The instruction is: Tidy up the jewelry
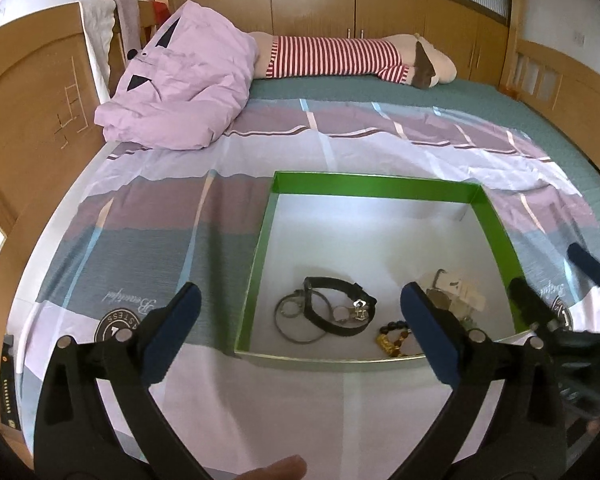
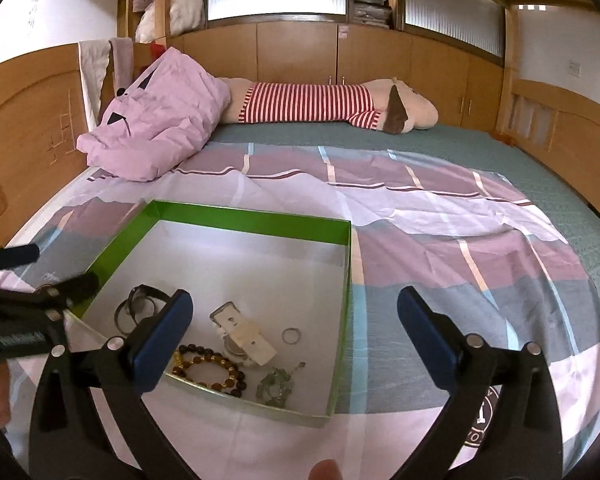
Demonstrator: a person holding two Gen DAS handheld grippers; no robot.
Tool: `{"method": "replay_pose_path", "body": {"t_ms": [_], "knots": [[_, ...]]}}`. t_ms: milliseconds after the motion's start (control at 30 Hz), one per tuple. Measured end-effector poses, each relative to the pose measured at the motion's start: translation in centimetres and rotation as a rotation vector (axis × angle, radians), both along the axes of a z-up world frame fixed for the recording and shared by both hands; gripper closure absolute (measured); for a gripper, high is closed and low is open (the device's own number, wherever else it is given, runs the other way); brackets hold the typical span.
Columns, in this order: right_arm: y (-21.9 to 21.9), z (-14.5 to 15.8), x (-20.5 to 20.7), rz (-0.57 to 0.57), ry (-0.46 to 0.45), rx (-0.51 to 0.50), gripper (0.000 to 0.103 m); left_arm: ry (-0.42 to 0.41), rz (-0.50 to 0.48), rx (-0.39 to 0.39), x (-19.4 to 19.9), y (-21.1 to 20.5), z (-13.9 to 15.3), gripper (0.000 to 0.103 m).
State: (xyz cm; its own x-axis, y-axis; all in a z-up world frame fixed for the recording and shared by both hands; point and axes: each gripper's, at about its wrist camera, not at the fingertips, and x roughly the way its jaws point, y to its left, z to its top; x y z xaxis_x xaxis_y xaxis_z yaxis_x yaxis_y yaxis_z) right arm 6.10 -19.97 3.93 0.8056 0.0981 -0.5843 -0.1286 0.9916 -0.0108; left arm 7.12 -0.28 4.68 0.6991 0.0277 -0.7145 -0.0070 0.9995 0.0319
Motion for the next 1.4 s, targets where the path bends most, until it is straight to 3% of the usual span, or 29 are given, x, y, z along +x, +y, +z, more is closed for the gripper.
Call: {"method": "replay_pose_path", "body": {"t_ms": [467, 1400], "knots": [[2.0, -1.3, -0.4, 0.024, 0.012, -0.065, 0.001, 0.024, -0.016, 0.036, 0.2, -0.7, -0.9, 0.002], [2.2, -1.3, -0.6, 0.026, 0.018, -0.058, 0.001, 0.042, -0.013, 0.032, 0.3, -0.9, -1.3, 0.002]]}}
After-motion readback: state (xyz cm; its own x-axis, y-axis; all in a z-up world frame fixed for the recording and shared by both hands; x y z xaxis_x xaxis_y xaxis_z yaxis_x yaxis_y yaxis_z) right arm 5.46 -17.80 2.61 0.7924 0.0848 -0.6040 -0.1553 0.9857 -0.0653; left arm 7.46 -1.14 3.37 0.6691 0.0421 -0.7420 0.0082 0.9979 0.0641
